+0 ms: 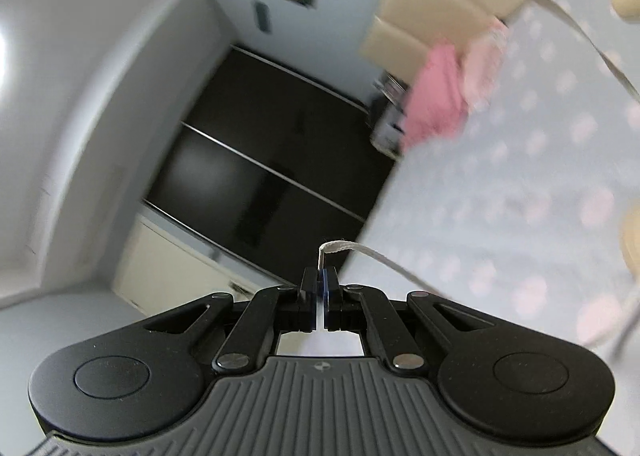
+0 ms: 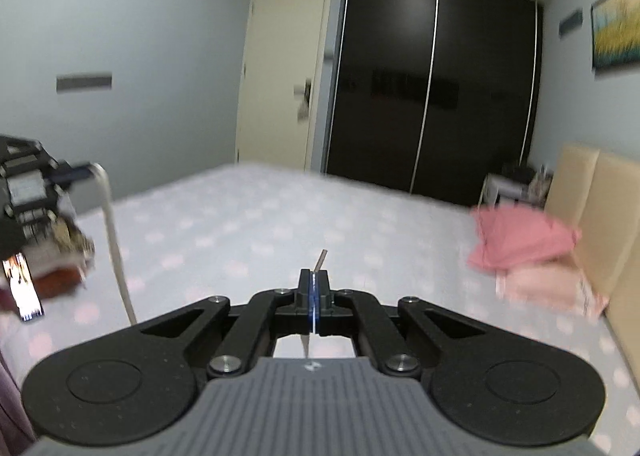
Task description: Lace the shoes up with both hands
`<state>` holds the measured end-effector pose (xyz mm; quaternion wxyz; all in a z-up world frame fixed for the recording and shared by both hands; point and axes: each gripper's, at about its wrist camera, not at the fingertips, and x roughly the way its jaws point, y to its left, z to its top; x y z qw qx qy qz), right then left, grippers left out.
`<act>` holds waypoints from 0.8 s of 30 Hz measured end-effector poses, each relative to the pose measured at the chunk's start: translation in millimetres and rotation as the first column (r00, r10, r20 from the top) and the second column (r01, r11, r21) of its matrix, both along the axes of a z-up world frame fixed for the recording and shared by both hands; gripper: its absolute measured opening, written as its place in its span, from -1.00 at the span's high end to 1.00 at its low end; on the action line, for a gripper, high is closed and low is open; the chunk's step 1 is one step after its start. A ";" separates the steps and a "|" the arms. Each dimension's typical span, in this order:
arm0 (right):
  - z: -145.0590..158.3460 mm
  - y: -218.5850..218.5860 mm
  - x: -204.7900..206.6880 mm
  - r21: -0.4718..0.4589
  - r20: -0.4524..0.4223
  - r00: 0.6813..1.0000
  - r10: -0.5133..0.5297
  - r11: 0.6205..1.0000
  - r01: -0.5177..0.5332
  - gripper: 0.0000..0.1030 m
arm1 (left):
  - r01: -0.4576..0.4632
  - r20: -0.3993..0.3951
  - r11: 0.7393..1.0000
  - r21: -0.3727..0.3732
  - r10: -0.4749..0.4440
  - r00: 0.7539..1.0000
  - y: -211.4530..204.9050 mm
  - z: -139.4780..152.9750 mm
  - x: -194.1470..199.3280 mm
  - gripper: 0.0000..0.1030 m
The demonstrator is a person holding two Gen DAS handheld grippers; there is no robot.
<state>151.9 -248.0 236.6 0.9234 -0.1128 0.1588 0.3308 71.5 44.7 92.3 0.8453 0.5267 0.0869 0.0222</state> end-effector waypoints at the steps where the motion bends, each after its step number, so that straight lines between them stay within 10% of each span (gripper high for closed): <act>1: -13.7 1.7 7.5 -0.017 -0.029 1.000 -0.001 1.000 0.000 0.98 | -0.001 -0.040 1.000 0.013 0.002 0.999 2.3 -13.1 2.2 0.98; 15: -148.2 31.1 54.9 -0.139 -0.346 0.938 0.034 0.986 -0.087 0.98 | 0.183 -0.534 0.973 0.137 -0.083 0.841 1.1 -157.8 -24.6 0.98; 24: -196.3 58.8 48.0 -0.251 -0.454 0.884 0.108 0.937 -0.244 0.98 | 0.269 -0.609 0.963 0.030 -0.196 0.769 -13.1 -163.9 -34.1 0.98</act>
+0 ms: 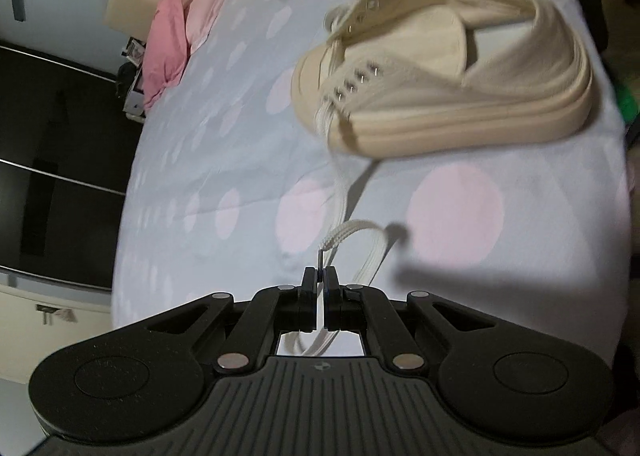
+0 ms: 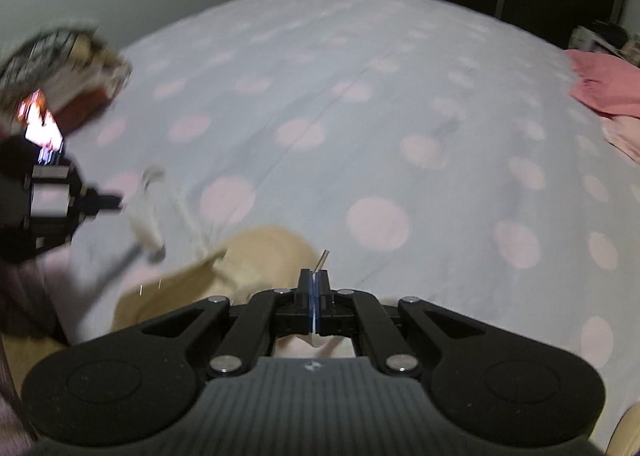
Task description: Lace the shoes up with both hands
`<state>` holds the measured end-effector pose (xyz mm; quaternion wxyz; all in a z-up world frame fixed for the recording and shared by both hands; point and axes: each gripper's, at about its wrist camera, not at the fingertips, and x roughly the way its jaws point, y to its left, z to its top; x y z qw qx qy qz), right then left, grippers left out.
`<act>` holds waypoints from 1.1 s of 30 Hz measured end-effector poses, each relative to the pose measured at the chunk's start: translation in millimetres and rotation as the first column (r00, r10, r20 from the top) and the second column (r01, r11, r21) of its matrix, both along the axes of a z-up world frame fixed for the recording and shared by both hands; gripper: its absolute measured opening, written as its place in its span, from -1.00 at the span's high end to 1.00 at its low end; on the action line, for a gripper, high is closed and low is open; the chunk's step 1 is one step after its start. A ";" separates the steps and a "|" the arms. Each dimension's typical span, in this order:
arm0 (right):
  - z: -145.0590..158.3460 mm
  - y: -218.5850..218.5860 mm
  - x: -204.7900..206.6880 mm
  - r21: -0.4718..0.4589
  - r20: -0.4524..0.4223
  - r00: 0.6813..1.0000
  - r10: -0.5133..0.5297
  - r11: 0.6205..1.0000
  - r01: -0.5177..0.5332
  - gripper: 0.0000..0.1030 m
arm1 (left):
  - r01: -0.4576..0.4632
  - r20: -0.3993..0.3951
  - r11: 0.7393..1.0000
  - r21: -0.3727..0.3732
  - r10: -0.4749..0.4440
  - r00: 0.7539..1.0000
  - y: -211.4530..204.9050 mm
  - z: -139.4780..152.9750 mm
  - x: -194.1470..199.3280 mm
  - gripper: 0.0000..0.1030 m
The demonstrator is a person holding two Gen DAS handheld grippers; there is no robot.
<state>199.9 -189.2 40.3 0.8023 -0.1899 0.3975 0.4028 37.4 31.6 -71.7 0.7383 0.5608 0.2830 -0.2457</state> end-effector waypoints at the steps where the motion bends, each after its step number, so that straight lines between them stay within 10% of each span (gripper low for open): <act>1: -5.0 2.0 -2.9 -0.020 -0.007 1.000 0.019 1.000 -0.019 0.98 | -0.005 -0.014 1.000 -0.029 0.005 1.000 -0.8 4.4 1.6 0.97; 8: -14.5 4.3 -17.3 -0.068 -0.018 0.996 0.091 0.993 -0.092 0.98 | -0.146 -0.163 0.949 -0.281 0.103 0.981 0.6 40.1 22.8 0.79; 19: -0.5 18.3 -25.9 -0.051 0.010 0.987 0.159 0.986 -0.158 0.98 | -0.395 -0.407 0.717 -0.574 0.169 0.898 10.1 91.6 49.7 0.20; 26: 6.4 33.8 -37.6 -0.078 0.055 0.966 0.251 0.966 -0.246 0.98 | -0.397 -0.433 0.698 -0.595 0.137 0.891 -3.6 97.1 51.3 0.19; 33: 1.0 40.8 -48.7 -0.144 0.085 0.941 0.327 0.939 -0.313 0.98 | -0.452 -0.547 0.646 -0.615 0.064 0.835 -16.4 83.8 57.3 0.19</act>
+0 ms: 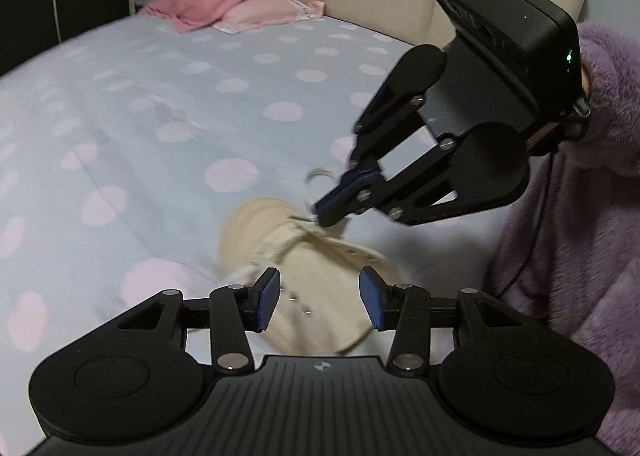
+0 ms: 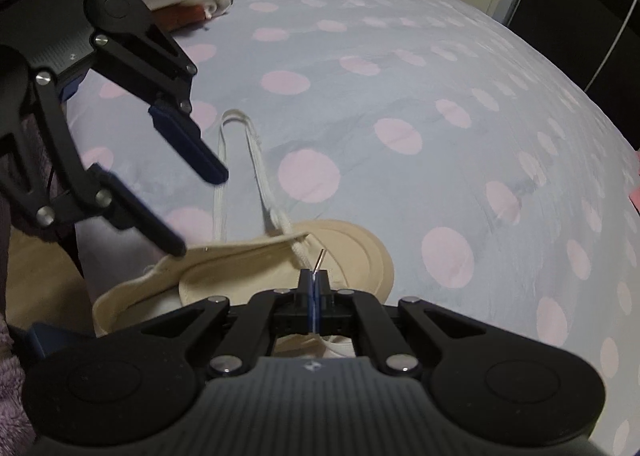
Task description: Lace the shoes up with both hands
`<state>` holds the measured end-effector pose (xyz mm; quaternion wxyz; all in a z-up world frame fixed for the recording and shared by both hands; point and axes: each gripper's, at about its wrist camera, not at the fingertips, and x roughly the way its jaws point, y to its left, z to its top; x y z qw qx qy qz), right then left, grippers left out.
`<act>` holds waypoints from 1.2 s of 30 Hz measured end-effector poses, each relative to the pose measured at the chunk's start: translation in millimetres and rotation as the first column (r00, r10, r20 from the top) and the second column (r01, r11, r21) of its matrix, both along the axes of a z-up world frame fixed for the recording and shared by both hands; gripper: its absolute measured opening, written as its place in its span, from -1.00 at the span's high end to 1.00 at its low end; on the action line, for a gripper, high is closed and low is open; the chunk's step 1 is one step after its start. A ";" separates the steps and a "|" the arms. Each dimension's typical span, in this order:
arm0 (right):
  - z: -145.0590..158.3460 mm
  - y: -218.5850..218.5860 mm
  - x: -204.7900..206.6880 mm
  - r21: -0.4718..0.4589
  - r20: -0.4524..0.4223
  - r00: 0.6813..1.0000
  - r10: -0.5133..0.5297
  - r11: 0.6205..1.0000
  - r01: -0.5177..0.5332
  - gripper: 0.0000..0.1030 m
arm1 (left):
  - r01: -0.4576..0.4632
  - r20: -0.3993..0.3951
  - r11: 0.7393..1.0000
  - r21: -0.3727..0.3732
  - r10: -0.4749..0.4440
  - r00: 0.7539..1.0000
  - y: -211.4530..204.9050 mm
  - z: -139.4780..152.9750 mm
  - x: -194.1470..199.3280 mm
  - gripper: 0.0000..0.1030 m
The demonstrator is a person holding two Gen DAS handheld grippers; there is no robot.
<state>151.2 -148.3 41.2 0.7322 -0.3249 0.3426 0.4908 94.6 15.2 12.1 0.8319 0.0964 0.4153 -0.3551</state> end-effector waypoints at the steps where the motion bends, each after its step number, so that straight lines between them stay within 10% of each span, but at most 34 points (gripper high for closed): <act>1: 0.1 0.4 -0.2 0.000 -0.001 1.000 0.004 1.000 -0.004 0.98 | -0.001 -0.009 1.000 0.000 0.001 1.000 -2.4 -2.5 1.7 0.19; 13: 0.7 15.8 -11.8 0.016 -0.003 0.995 0.097 0.995 -0.097 0.98 | -0.037 -0.079 0.996 0.081 0.043 0.996 -7.1 -17.7 18.8 0.77; 36: -23.6 43.8 -4.5 -0.050 -0.002 0.992 0.126 0.991 -0.125 0.98 | -0.101 -0.111 0.989 0.106 0.113 0.987 8.0 -23.7 29.0 0.80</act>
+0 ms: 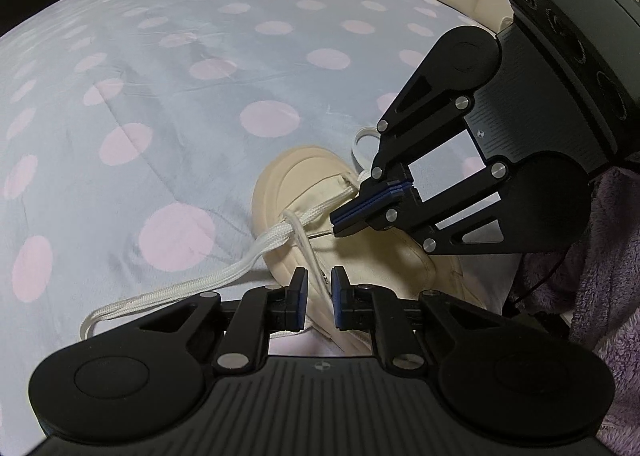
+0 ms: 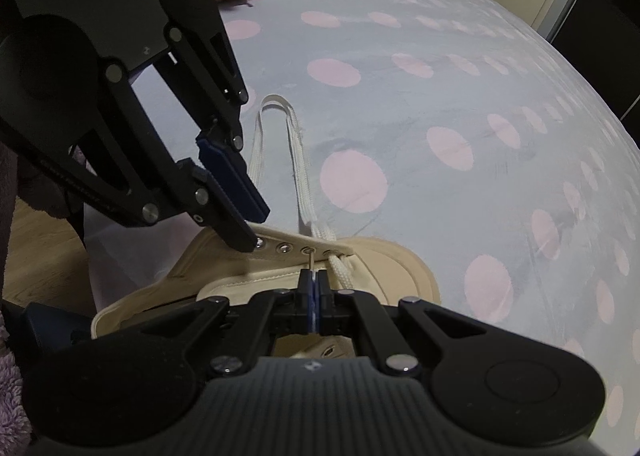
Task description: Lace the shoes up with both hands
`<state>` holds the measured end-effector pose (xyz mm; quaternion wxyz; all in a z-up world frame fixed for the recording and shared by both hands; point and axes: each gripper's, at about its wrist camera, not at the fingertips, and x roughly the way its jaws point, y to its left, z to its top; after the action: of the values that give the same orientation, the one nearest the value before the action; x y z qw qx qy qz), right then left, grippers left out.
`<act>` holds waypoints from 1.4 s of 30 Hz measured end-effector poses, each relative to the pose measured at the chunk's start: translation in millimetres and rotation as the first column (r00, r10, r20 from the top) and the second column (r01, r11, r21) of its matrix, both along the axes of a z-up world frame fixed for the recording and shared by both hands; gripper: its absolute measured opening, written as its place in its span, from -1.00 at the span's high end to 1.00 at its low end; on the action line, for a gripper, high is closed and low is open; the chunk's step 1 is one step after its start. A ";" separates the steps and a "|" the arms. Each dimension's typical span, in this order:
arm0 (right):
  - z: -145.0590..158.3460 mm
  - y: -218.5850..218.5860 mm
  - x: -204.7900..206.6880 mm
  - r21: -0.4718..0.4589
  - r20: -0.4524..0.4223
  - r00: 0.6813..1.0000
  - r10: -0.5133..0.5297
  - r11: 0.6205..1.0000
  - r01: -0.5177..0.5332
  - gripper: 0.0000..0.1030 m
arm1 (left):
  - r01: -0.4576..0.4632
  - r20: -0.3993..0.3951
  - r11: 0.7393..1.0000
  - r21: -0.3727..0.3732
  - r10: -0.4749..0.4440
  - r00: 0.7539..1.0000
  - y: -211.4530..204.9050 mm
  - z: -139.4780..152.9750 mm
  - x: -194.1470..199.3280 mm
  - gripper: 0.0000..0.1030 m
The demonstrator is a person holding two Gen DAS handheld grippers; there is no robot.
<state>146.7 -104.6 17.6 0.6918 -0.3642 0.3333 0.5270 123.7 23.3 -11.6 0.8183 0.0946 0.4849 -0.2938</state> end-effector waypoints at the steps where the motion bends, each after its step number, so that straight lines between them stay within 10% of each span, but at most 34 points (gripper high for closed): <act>1: -0.2 0.7 0.4 0.001 -0.001 1.000 0.000 1.000 0.000 0.98 | 0.004 0.001 1.000 0.000 -0.004 1.000 0.0 0.6 -0.2 0.80; 14: -2.7 2.9 -2.5 0.005 0.004 1.000 -0.002 1.000 0.002 0.98 | 0.139 0.151 0.985 0.098 -0.152 0.977 1.6 8.6 -1.6 0.80; 21: -4.9 7.4 4.4 0.030 -0.020 0.999 -0.046 0.998 0.047 0.97 | 0.302 0.237 0.912 0.277 -0.369 0.898 -18.4 -12.6 -11.4 0.80; 31: -7.3 9.2 15.6 0.054 -0.092 0.990 -0.104 0.993 0.109 0.97 | 0.418 0.262 0.726 0.546 -0.622 0.738 -46.3 -46.3 -19.5 0.80; 37: -8.1 10.1 18.1 0.059 -0.107 0.988 -0.107 0.992 0.114 0.97 | 0.432 0.243 0.639 0.636 -0.698 0.674 -60.7 -59.8 -20.9 0.79; 42: -7.9 8.6 19.7 0.058 -0.109 0.988 -0.106 0.992 0.113 0.97 | 0.431 0.222 0.620 0.655 -0.703 0.675 -65.9 -63.4 -20.0 0.96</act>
<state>166.3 -95.9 9.8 0.7123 -0.2945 0.3721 0.5171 103.6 -42.7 -75.0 0.7020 0.5459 0.2818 -0.3603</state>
